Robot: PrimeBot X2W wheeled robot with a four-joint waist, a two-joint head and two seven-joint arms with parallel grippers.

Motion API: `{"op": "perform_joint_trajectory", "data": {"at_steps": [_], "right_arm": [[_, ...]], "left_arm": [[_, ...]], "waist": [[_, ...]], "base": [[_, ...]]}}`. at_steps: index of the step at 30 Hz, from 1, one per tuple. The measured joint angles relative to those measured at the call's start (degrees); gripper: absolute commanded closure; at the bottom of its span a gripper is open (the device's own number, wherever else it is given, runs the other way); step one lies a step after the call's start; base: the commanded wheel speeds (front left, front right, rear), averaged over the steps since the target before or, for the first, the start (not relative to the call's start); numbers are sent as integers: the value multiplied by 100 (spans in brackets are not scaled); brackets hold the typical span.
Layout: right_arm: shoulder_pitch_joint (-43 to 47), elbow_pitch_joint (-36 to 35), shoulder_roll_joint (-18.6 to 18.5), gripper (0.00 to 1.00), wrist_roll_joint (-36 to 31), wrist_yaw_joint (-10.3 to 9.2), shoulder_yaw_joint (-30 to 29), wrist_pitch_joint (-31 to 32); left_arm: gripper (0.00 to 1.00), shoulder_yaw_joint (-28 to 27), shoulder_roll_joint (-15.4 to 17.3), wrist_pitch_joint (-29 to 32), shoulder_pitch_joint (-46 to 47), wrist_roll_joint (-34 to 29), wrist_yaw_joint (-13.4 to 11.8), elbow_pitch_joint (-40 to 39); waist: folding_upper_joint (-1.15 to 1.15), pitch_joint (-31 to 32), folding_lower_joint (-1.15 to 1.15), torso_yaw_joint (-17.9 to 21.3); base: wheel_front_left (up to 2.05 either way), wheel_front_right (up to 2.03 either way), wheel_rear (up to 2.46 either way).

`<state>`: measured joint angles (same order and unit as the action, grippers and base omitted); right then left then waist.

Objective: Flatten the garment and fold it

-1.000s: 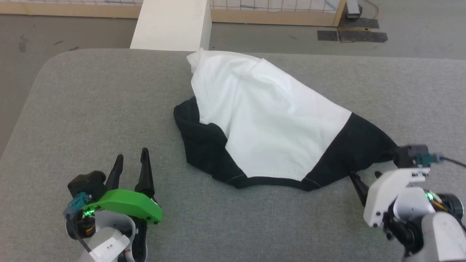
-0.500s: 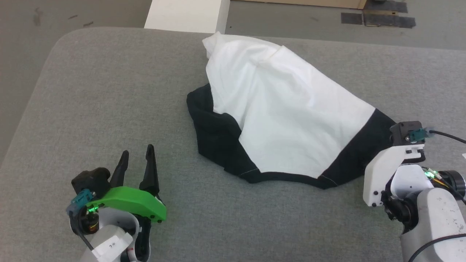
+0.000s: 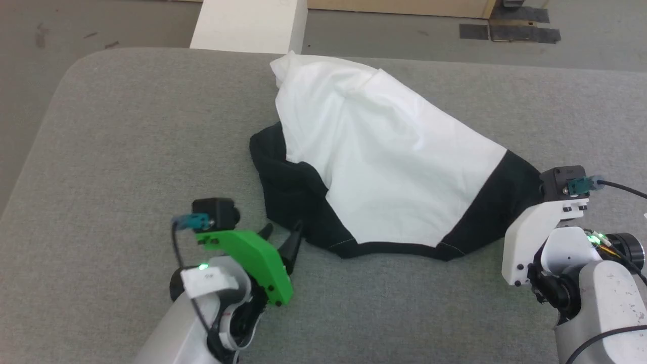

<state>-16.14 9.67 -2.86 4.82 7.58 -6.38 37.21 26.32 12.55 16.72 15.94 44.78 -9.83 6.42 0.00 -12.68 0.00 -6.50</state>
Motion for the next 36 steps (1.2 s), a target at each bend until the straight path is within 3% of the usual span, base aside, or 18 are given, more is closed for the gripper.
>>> {"op": "perform_joint_trajectory", "data": {"at_steps": [7, 15, 16, 17, 18, 29, 34, 36], "right_arm": [[-2, -66, -1, 100, 100, 0, 129, -29], [-15, -142, 0, 100, 142, 0, 185, -75], [-15, -143, 1, 100, 144, 0, 188, -76], [-15, -144, 1, 100, 145, 0, 186, -77], [-15, -145, 0, 100, 146, 0, 183, -91], [-15, -153, 0, 100, 177, 0, 73, -137], [-29, -374, -1, 100, 626, 0, 31, -122], [-76, -537, -1, 100, 1090, 0, 26, -35]], "left_arm": [[0, 213, 15, 502, 409, -112, -227, 475], [2, 234, -48, 491, 834, -134, -130, 1001], [62, 245, -48, 491, 855, -134, -119, 1027], [84, 248, -49, 490, 873, -134, -96, 1044], [100, 253, -52, 492, 892, -134, -75, 1069], [100, 133, -47, 411, 875, 65, 77, 861], [100, -200, -21, 285, 959, 345, 211, 334], [100, -304, 43, 237, 1162, 352, 280, 111]], "waist": [[0, -141, 0, 138], [0, -336, 0, 285], [0, -357, 0, 300], [0, -373, 0, 309], [0, -391, 1, 317], [0, -318, 1, 228], [0, -156, 1, 187], [0, -59, 0, 173]], "base": [[0, 0, 0], [0, 0, 0], [0, 0, 0], [0, 0, 0], [0, 0, 0], [0, 0, 0], [0, 0, 0], [0, 0, 0]]}}
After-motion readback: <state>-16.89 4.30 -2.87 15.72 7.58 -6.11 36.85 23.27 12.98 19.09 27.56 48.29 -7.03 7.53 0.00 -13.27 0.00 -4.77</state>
